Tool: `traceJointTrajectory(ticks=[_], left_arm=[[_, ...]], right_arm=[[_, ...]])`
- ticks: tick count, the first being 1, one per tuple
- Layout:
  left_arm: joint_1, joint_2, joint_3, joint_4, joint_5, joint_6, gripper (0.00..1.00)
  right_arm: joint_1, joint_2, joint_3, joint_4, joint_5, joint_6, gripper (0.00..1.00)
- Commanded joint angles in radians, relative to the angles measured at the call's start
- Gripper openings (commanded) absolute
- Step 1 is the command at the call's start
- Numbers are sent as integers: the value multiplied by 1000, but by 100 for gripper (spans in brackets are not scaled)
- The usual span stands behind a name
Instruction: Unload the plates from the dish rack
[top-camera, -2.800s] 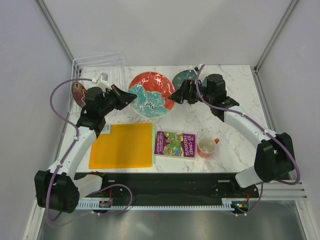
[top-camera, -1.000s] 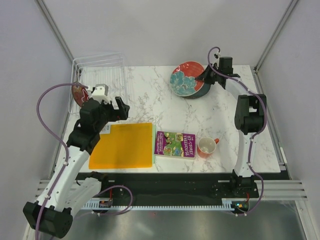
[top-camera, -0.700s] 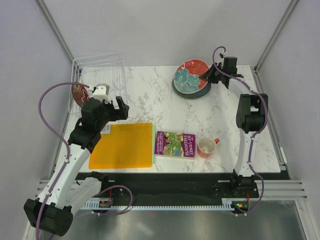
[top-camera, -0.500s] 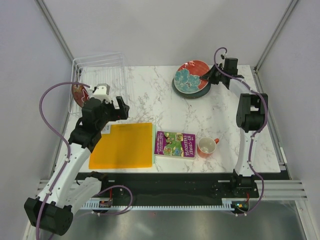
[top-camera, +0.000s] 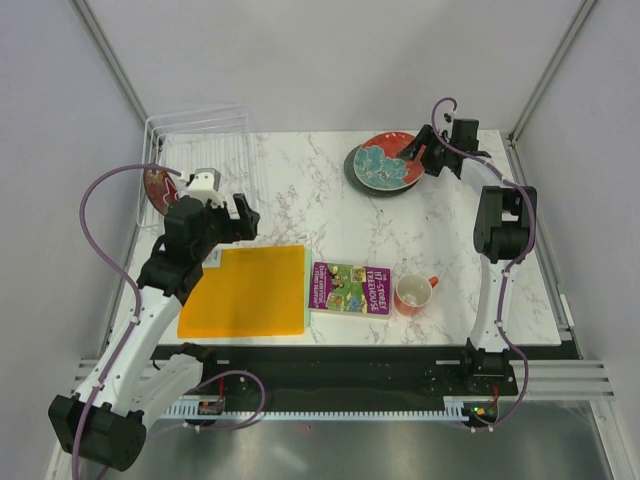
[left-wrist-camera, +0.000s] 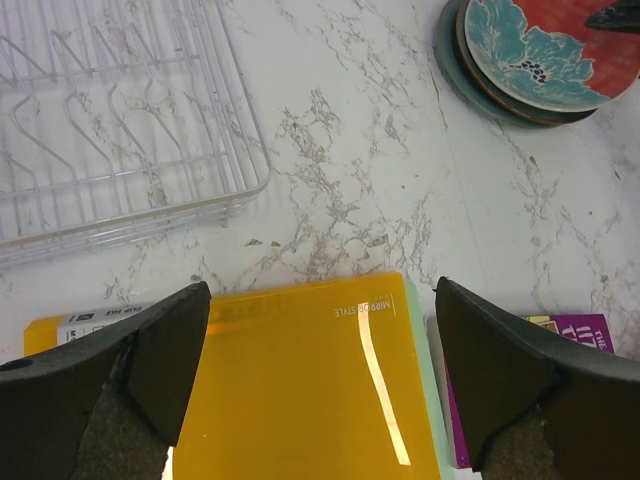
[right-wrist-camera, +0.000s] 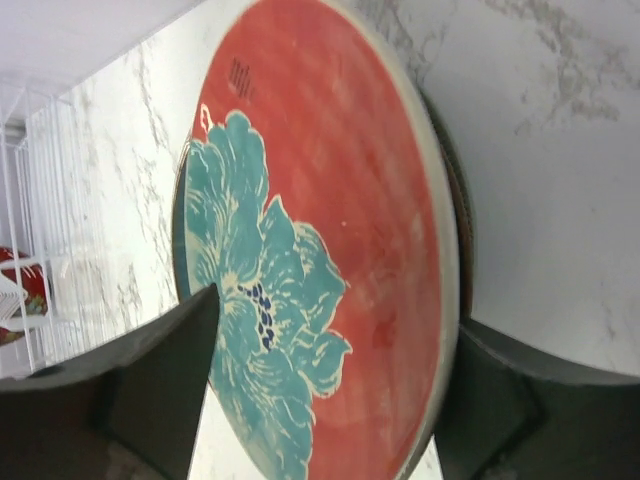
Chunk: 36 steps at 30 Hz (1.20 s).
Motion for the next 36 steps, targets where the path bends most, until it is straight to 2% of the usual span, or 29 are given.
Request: traceJointTrajectory(ticks=[1,8,9,14,25,36], left_arm=[[1,-16,-4,2,13,12,100],[0,-13,-7,-3,20,1,100],[1,-13,-8,-1,20,1,100],[0,-22,-8,-12,20,0,100],[1,-25,-11,-23,19,3,100],[1,-10,-11,-23,-1,10,100]], right_arm=[[9,-48,56,-57,1,-109,86],[21,-53,125,-249,177,-258,92],[55,-49,158,-305,257,-281,92],[105,-6,264,-451,446,-367,95],[121,43,292,-513,455,-395,97],[148,80,343,-530,356,-424,98]])
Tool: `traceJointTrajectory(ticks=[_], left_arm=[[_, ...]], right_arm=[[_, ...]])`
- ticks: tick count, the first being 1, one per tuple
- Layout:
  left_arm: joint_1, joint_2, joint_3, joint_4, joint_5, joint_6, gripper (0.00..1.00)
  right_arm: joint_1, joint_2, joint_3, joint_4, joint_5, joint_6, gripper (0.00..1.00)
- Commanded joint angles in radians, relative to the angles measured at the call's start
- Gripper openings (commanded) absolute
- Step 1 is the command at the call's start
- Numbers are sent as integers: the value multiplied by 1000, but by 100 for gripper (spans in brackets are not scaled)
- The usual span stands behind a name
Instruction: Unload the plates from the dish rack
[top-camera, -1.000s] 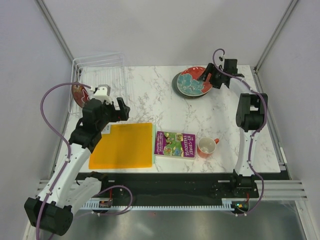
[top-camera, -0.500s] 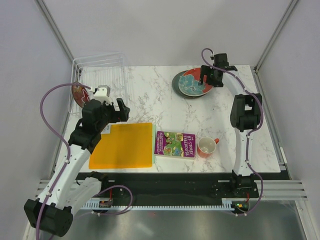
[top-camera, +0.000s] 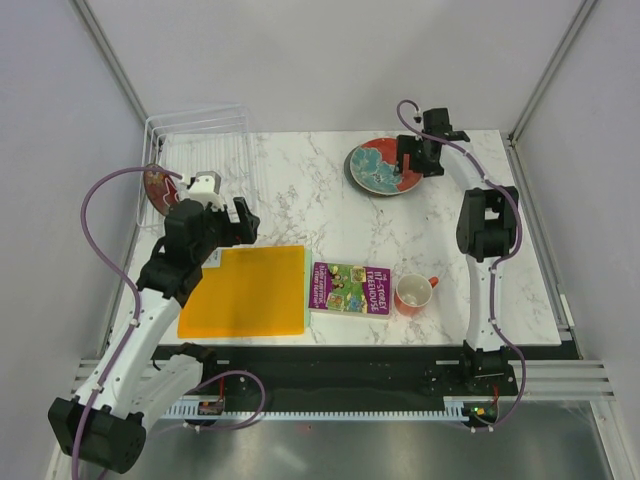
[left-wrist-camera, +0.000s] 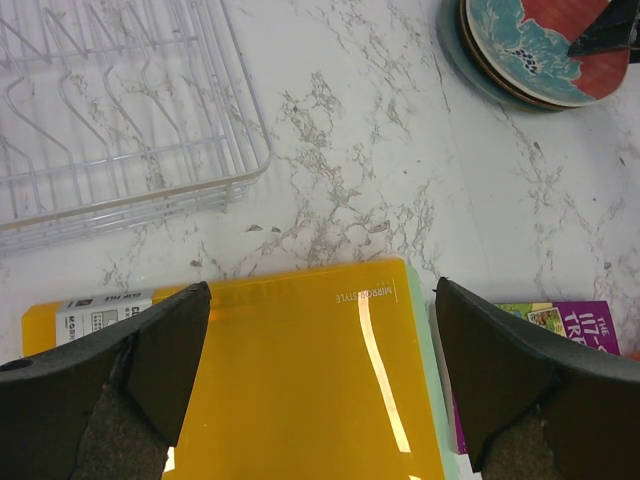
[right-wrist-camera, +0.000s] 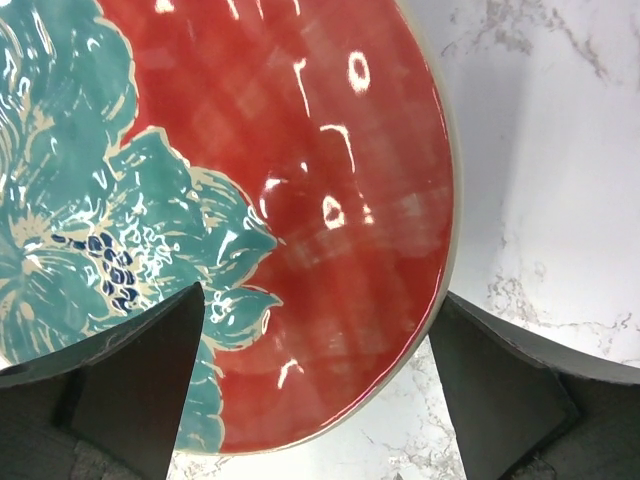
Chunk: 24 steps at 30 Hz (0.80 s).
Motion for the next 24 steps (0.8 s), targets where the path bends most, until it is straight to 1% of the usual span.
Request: traceJointTrajectory(ticks=[1,4,5,7,8,9,10,11,12,13,14,15,16,18,19,21,22,24], left_arm=[[1,8,-1,8,-19,12,100],[1,23,8,6,-145,18,100],[1,34,18,5,-232,26,100],[1,57,36,8,-332,58,100],[3,89,63,20,-430,74,100],[5,109,80,29,-481,109,100],[15,130,97,40,-531,126,100],[27,161,135,50,-599,146,100],[46,216,160,70,-613,182,100],[93,250,209,80,-618,198,100],[116,278,235,83,-612,207,100],[141,331,261,87,-606,215,100],[193,351,281,92,-598,215,100],[241,409,337,92,-566,209,100],[291,426,349,103,-552,213,100],[323,465,384,112,-521,235,100],[352,500,395,110,-507,238,100],[377,531,413,115,-460,233,100]], right_arm=[[21,24,57,-4,-54,-32,98],[23,-5,15,-12,47,-14,98],[21,-24,-5,-6,78,-6,98],[21,-102,-89,16,142,0,98],[20,-134,-128,57,156,0,98],[18,-204,-162,83,163,3,98],[16,-238,-233,114,163,6,98],[7,-275,-261,161,160,11,98],[6,-332,-283,174,155,18,98],[1,-357,-313,189,146,18,98],[0,-378,-323,191,143,18,98],[0,-422,-332,192,134,20,98],[0,-443,-361,194,124,21,98],[1,-502,-392,203,101,18,98],[0,-519,-425,205,101,23,98],[0,-577,-461,211,91,24,98],[3,-597,-502,227,60,32,98],[3,-656,-544,249,23,37,98]])
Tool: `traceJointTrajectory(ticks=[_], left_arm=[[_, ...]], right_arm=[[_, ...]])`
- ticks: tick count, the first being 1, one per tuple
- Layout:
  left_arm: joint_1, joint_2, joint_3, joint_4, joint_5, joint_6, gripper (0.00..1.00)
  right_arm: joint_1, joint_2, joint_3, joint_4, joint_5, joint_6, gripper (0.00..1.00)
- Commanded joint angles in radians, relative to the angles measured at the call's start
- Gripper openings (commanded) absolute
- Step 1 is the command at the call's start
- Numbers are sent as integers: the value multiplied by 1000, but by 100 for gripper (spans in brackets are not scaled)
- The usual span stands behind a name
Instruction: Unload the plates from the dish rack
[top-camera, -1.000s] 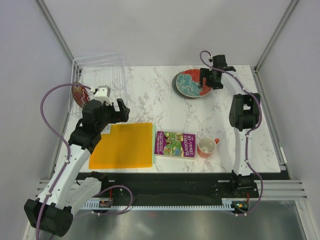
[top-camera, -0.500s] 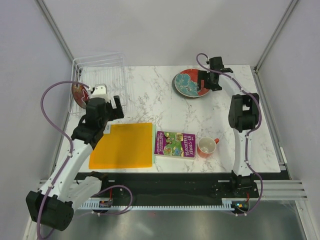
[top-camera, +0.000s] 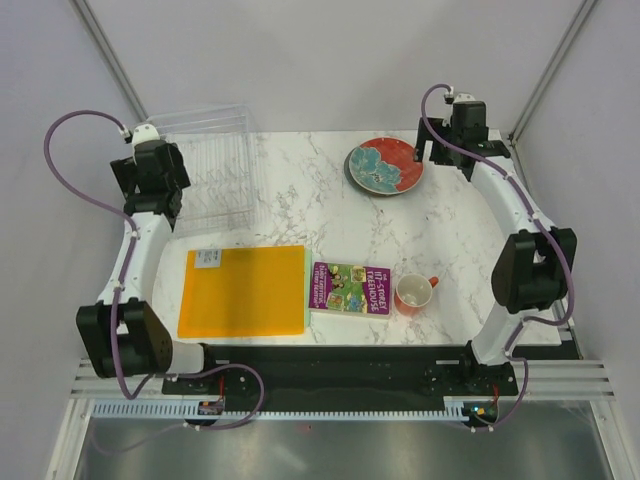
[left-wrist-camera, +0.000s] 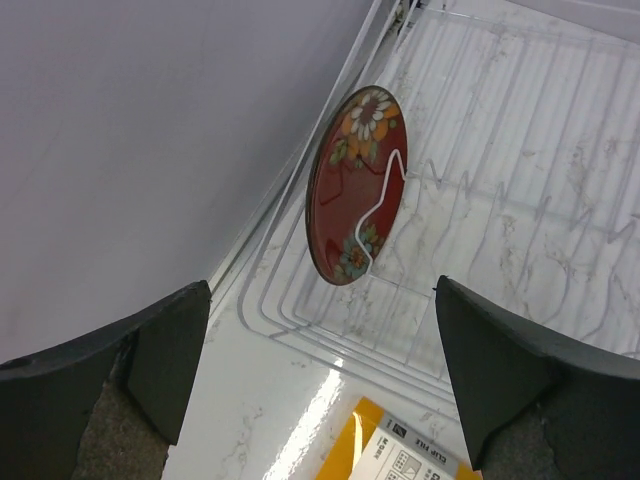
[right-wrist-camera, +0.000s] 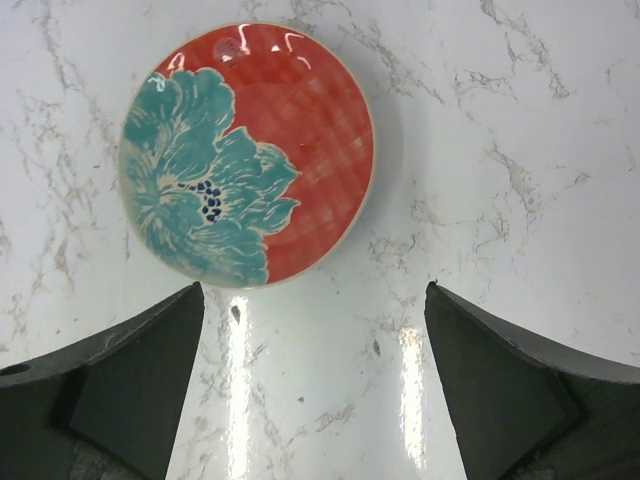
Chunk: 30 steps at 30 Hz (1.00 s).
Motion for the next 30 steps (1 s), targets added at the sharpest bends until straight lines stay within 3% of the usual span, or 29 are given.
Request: traceJointTrajectory(ticks=[1,8,18,30], left_arm=[[77,88,73,42,65,47,100],[189,183,106,-10,269,-99,100],[224,279,157,2,331,-128,98],[226,341,185,29,338,-120,87]], right_arm=[[7,-109,-116,76,-78,21,98],[7,-123,-180,147,-144,28,98],[7,-83,-184,147,-193,34,98],[5,-68,-193,148,-215,23,98]])
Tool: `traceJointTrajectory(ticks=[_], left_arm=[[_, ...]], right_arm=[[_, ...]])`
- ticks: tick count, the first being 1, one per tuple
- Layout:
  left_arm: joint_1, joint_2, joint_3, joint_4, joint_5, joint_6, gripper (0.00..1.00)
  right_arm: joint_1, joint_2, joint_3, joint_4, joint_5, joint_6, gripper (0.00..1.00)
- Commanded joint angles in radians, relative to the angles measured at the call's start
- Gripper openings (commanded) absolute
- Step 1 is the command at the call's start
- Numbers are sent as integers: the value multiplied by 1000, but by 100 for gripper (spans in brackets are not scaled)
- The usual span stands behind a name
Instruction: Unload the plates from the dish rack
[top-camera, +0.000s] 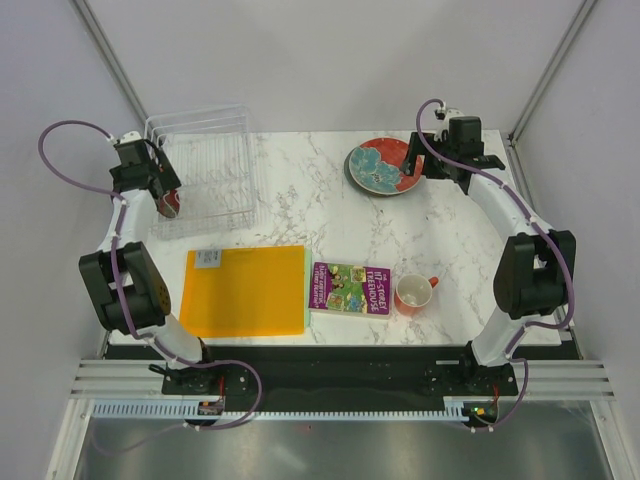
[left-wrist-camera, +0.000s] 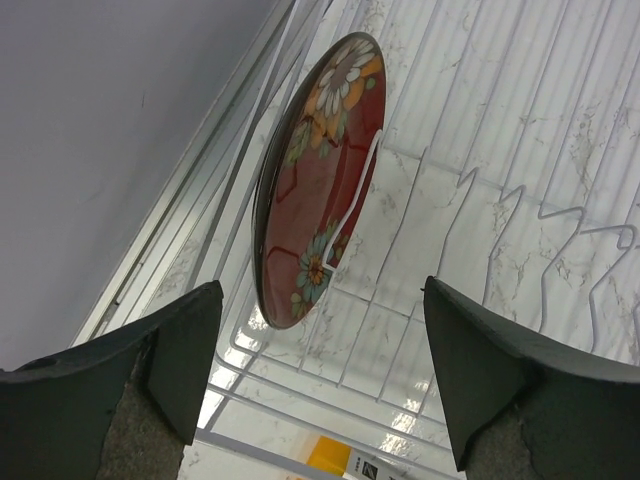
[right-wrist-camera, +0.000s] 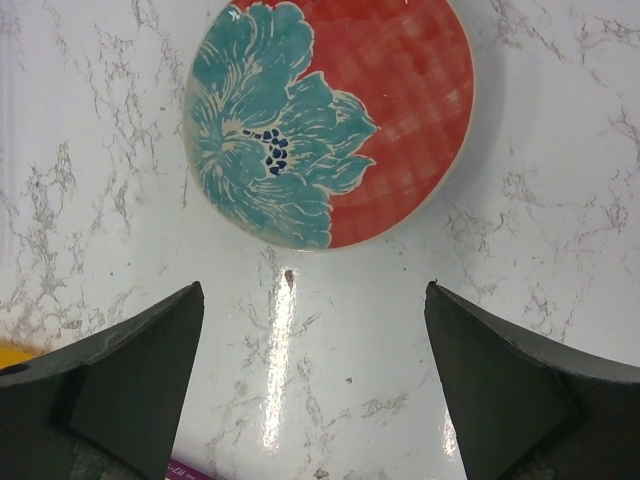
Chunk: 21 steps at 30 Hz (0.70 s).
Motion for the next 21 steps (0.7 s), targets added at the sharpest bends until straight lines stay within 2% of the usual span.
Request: traceJointTrajectory(ticks=[1,7,15,21], left_arm=[[8,28,46,41,8,-26,87],[7,74,55,67,-23,-29,85],[8,97,19,185,-115,-15,84],[8,124,5,259,-150,-26,75]], right_arm=[[1,10,-5,35,-36,-7,98],[1,21,-4,35,-61,-4,98],[1,29,-2,33,-75,-4,98],[1,38,1,33,-79,-8,98]])
